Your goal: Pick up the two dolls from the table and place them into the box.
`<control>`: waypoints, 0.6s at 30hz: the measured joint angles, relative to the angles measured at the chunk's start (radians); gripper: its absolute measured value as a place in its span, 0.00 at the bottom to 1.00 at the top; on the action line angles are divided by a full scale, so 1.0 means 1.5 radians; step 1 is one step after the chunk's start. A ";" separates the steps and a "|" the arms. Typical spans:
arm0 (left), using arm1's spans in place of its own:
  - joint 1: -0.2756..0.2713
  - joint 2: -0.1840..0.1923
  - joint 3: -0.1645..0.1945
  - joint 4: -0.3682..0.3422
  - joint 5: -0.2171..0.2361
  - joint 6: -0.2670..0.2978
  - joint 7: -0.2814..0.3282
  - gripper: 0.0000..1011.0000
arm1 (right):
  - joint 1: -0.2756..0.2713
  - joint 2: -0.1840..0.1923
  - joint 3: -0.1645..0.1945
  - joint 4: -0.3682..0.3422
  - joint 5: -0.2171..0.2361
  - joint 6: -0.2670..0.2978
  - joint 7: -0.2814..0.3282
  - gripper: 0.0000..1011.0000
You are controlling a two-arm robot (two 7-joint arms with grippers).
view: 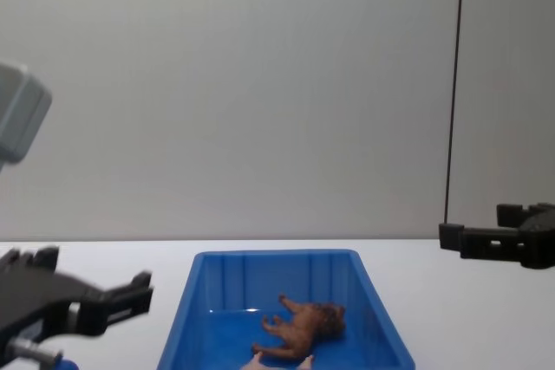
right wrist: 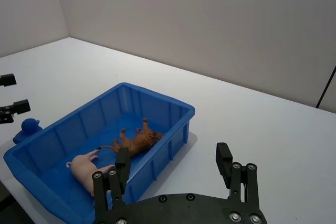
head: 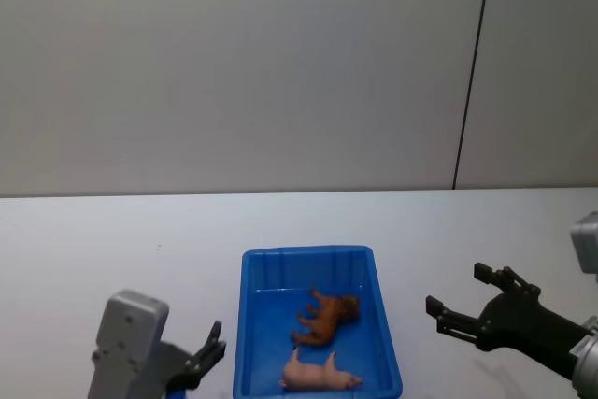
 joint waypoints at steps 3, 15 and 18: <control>0.012 0.004 -0.001 0.002 -0.008 -0.004 0.008 0.99 | 0.000 0.000 0.000 0.000 0.000 0.000 0.000 0.99; 0.028 0.006 -0.009 0.038 -0.021 -0.019 0.005 0.99 | -0.001 0.001 0.001 -0.001 0.002 -0.001 -0.001 0.99; 0.027 0.004 -0.010 0.049 -0.021 -0.022 -0.001 0.99 | -0.002 0.002 0.001 -0.001 0.002 -0.002 -0.001 0.99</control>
